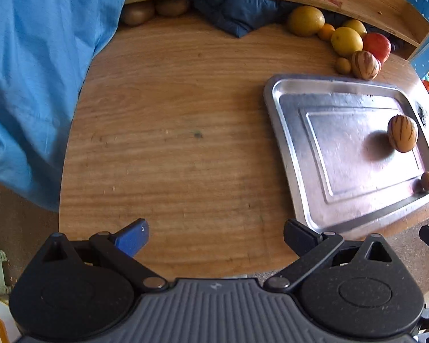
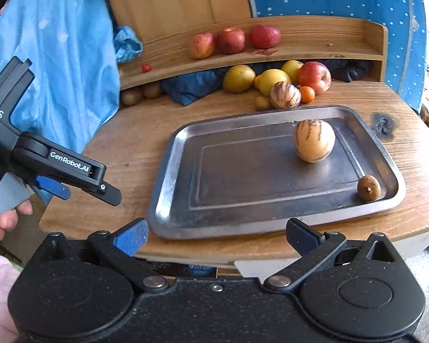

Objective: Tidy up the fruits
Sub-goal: 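Move both tools back from the tray toward the row of fruits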

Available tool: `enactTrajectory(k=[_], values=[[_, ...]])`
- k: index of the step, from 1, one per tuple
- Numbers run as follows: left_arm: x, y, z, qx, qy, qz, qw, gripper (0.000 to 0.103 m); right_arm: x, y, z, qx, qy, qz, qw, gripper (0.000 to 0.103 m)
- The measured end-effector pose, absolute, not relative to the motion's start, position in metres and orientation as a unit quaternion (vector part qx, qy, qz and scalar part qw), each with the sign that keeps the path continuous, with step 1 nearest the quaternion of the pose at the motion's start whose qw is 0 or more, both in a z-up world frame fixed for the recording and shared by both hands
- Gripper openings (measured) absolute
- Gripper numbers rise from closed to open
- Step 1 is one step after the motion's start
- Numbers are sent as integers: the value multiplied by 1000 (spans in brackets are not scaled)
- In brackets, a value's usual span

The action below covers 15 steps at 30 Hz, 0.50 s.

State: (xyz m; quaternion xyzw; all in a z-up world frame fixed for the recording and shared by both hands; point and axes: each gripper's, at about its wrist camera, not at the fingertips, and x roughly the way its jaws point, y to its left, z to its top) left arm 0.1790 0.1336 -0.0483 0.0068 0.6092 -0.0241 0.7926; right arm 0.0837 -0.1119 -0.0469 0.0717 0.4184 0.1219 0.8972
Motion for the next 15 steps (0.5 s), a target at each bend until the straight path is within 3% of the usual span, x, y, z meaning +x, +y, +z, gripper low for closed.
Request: enactTrajectory(k=[15], values=[[276,108,-49,-10,585,-96,805,102,166,-126,-40,49,384,21,922,102]])
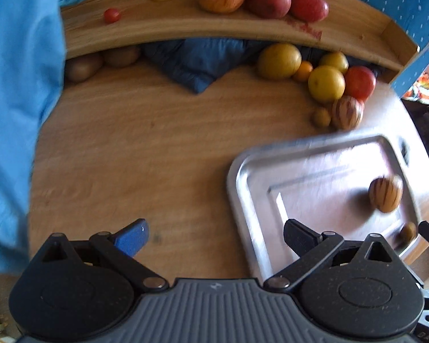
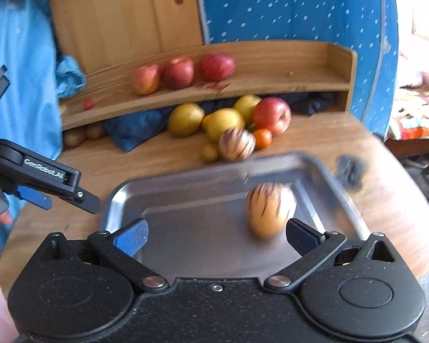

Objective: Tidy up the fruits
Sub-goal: 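Move both tools back from the tray toward the row of fruits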

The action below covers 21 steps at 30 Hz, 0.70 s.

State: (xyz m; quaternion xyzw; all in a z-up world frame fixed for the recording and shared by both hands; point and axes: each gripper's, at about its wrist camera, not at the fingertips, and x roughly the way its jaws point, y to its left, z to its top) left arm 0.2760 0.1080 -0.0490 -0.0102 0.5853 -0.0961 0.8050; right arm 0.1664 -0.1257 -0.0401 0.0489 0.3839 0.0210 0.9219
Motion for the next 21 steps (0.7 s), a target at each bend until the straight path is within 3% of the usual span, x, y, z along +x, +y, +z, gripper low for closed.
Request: enactTrajectory(k=[9,21], values=[[354,85,-56,-65,541,-159,823,102,226,-125,-37,7,358,-60,932,102],[418,33,-83,-33,483,-216,848,102,284,-136,-48,36,403,-84,911,100]])
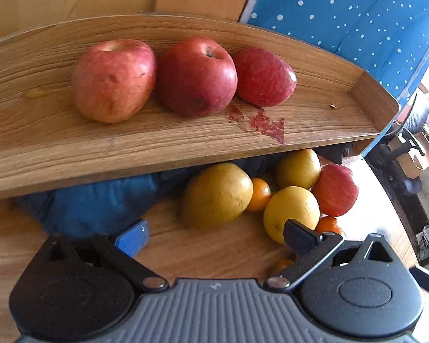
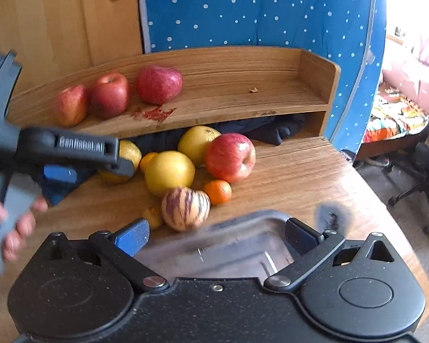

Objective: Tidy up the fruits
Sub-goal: 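Move both tools back from the tray toward the row of fruits, then grasp the yellow-brown pear with the left tool while the right tool grasps another striped pepino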

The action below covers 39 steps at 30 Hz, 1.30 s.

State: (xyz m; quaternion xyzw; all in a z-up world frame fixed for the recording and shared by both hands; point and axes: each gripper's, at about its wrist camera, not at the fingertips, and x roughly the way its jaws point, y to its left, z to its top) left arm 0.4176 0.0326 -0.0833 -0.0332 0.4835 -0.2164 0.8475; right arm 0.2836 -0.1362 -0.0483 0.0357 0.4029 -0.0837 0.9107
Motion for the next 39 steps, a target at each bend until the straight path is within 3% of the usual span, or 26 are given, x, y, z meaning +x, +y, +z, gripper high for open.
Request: enactTrajectory(k=[14,23,28,32,39], values=[[437,24,-102,-41,458,-235,856,68,337,-134,-74,71,440,-85,891,75],[449,20,-107,-71,463,-237,851,74,352,-130,-84,62,464,-74,881,68],[447,26,-107,-80,457,-242,852,65,356,-135,-87,78,464,-71,880,65],[443,37,-106,-88,458,-239,852,64,353,-133,-86,82,462,-66,881,57],[431,53,-103,-98,473,-223,847,64,348,-129,-82,73,450,-60,888,56]])
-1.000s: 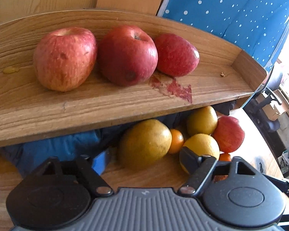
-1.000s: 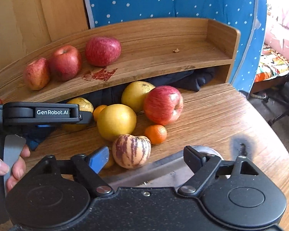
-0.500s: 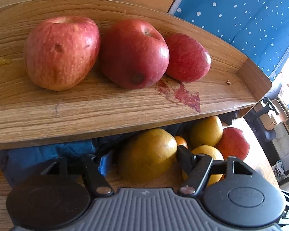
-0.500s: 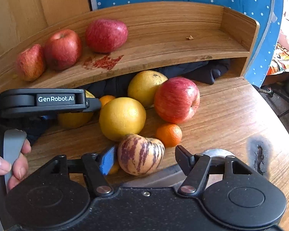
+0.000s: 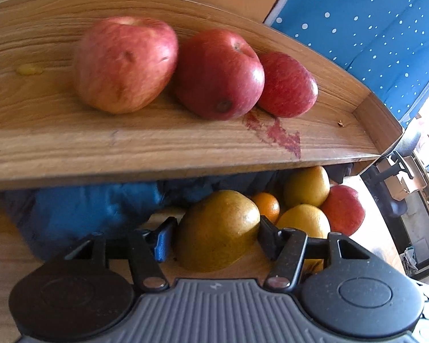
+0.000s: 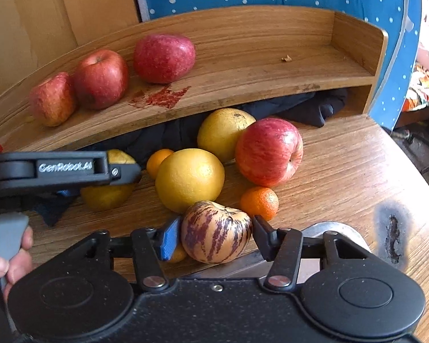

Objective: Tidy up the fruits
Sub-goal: 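Grasp the yellow-brown pear with the left tool while the right tool grasps another striped pepino, then lower the pear onto the tray with the left tool while the right tool releases the pepino beside it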

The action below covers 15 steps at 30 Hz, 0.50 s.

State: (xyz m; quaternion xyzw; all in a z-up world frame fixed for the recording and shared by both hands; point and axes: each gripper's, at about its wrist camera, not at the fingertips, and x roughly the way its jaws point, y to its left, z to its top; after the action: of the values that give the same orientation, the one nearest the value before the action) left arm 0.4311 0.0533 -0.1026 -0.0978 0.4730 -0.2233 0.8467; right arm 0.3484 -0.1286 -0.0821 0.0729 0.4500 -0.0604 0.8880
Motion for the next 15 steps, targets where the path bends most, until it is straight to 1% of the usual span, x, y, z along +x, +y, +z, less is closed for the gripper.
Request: enactTrajectory(k=[10,15], values=[[394,74,-90,-96,477,-230,843,64,317,-120,-68,62,421,-53,903,56],[378,71,-80,-81,474,-247,841,64,292,-119,-57,58,408,-44,910,56]])
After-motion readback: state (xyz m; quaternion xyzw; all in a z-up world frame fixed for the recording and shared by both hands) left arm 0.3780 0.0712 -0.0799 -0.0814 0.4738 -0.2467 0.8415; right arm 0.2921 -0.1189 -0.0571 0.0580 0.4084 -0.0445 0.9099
